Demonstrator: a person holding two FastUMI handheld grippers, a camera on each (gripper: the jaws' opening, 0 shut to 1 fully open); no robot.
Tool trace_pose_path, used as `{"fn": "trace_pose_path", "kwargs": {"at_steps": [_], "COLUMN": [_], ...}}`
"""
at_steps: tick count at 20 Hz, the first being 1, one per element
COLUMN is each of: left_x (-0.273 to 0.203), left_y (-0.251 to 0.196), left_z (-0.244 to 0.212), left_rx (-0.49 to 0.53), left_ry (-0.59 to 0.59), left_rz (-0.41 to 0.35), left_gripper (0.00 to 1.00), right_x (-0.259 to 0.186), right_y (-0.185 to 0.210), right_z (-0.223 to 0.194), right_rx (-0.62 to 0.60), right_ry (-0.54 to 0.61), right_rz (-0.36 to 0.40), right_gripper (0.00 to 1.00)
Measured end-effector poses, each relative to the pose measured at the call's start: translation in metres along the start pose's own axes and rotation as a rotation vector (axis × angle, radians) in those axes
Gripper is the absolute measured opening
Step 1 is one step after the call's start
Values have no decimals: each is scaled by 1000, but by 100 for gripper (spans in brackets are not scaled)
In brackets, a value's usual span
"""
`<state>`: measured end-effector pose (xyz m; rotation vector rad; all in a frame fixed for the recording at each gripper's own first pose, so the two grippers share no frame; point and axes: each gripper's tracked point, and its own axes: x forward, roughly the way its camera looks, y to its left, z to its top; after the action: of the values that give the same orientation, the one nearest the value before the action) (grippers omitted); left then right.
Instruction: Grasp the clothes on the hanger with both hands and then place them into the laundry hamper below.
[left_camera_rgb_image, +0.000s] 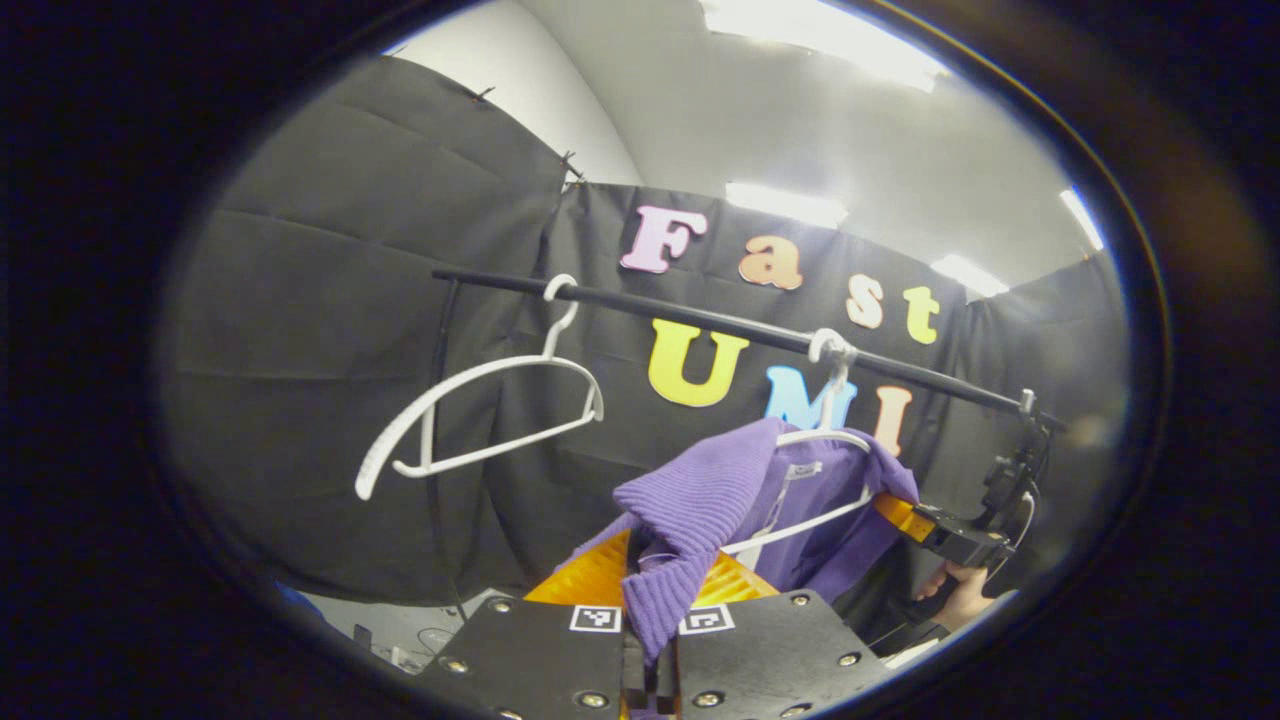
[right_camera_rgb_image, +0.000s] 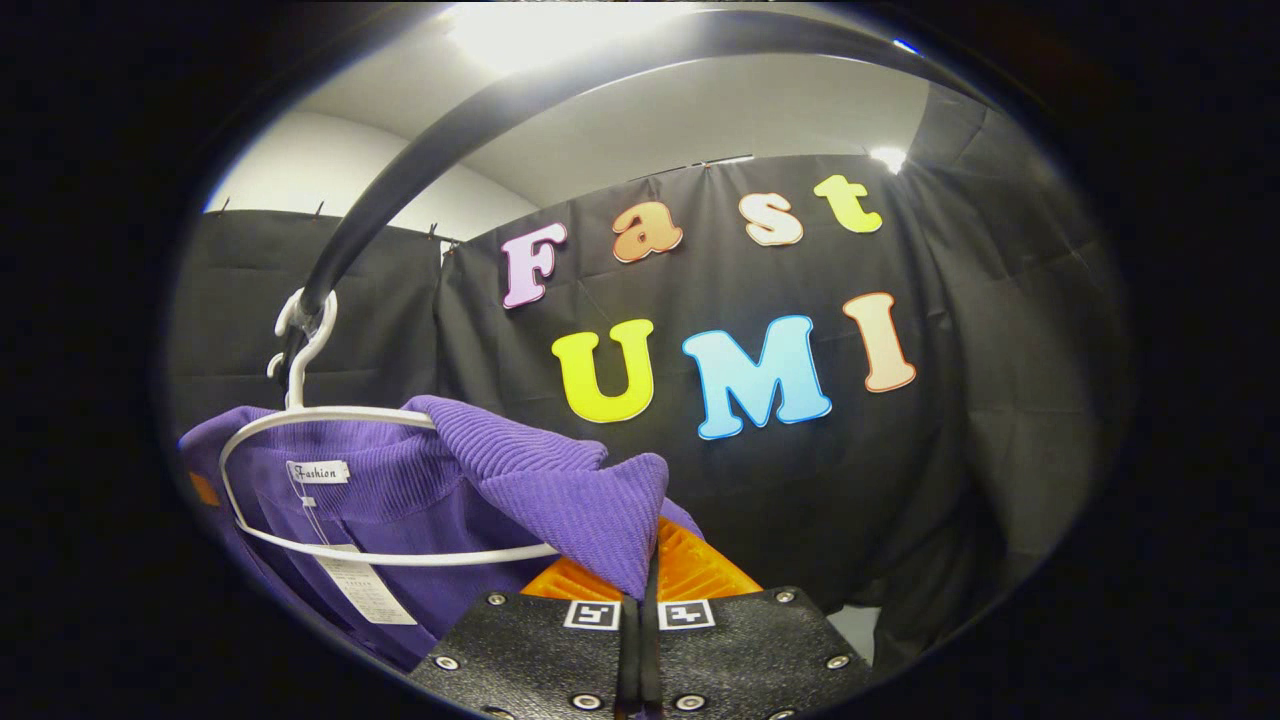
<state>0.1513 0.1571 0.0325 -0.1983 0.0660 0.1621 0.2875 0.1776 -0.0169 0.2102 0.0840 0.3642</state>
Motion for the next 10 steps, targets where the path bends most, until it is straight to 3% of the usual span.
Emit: {"fn": "trace_pose_path", "kwargs": {"at_steps": [6,10], "left_x": [15,22], "left_y": [24,38], "left_z": [26,39], "left_rx": [50,77], "left_ry": [-51,-68], "left_rz": [45,44], "left_gripper": [0,0], "right_x": [-5,0], "right_y": [-12,-23], "right_z": [-4,5], "right_rx": [135,119], "right_ry": [22,0], "right_rz": [11,13], "right_gripper": [0,0]}}
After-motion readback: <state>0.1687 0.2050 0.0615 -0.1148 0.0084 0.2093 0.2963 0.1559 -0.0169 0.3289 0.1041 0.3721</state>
